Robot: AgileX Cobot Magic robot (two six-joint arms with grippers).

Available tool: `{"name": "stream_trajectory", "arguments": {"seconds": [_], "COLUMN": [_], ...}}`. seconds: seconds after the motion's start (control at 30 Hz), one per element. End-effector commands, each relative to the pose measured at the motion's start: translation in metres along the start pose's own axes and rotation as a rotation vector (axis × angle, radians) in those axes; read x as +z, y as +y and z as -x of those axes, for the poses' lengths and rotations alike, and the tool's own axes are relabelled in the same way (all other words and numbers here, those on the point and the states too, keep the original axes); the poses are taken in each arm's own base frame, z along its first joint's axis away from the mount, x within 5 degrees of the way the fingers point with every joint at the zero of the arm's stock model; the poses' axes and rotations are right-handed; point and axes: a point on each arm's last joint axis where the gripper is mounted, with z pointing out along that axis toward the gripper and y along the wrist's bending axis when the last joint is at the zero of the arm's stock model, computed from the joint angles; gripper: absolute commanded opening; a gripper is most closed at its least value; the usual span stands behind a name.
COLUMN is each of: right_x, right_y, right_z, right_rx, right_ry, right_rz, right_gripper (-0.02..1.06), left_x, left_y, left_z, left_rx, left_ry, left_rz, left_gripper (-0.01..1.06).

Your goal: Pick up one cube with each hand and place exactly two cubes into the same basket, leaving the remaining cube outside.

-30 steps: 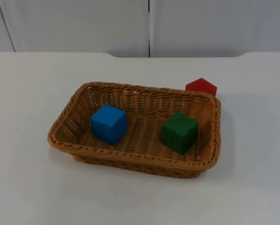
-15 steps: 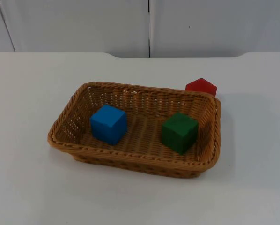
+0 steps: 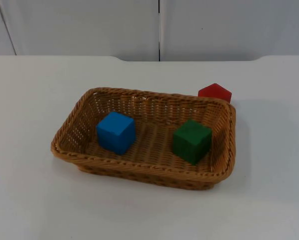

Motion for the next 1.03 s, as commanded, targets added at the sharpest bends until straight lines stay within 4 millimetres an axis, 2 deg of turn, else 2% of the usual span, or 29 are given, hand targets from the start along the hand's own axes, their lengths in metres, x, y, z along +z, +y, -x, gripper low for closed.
{"name": "stream_trajectory", "arguments": {"seconds": [0.0,1.0], "right_x": [-0.0002,-0.0002], "right_y": [0.0000,0.0000], "right_z": [-0.0003,-0.0003], "right_rx": [0.003,0.003], "right_ry": [-0.004,-0.004], "right_rz": [-0.006,-0.006], "right_gripper": [1.05,1.05], "left_x": [0.0005,0.0005], "left_y": [0.0004,0.0005], "left_z": [-0.0002,-0.0002], "left_rx": [-0.008,0.001], "left_ry": [-0.007,-0.008], "left_rz": [0.009,-0.009], "left_gripper": [1.05,1.05]}}
